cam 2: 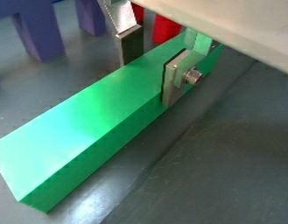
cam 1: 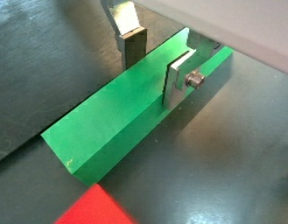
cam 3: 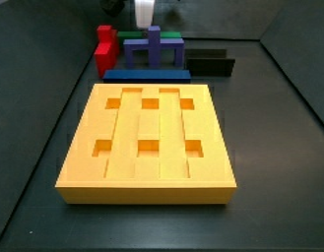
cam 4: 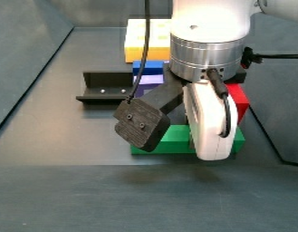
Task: Pick up the green object. Move up. Move to above the board. Insert the green object.
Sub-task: Pick up the green object, then move up.
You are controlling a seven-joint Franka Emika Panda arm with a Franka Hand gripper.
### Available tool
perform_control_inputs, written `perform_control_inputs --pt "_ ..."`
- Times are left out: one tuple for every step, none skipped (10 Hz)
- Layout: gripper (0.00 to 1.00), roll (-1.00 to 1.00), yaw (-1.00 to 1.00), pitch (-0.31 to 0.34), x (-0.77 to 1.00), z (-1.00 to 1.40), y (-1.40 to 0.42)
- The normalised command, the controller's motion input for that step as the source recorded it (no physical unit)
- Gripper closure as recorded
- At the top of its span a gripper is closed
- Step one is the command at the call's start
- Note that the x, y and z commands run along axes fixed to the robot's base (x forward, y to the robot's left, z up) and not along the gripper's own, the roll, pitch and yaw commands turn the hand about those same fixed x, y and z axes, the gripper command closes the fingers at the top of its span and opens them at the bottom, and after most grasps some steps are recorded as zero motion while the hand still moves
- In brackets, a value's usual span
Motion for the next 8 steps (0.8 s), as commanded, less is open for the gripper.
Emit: perform_control_inputs --pt "1.00 0.00 0.00 0.000 0.00 0.00 0.00" --pt "1.00 0.00 0.00 0.000 0.00 0.00 0.00" --pt "1.00 0.00 0.00 0.000 0.00 0.00 0.00" --pt "1.00 0.00 0.00 0.000 0.00 0.00 0.00" --pt "1.00 0.00 0.00 0.000 0.00 0.00 0.00" --pt "1.00 0.00 0.00 0.000 0.00 0.00 0.00" --pt "1.00 0.00 0.00 0.000 0.00 0.00 0.00" --pt "1.00 0.00 0.00 0.000 0.00 0.83 0.00"
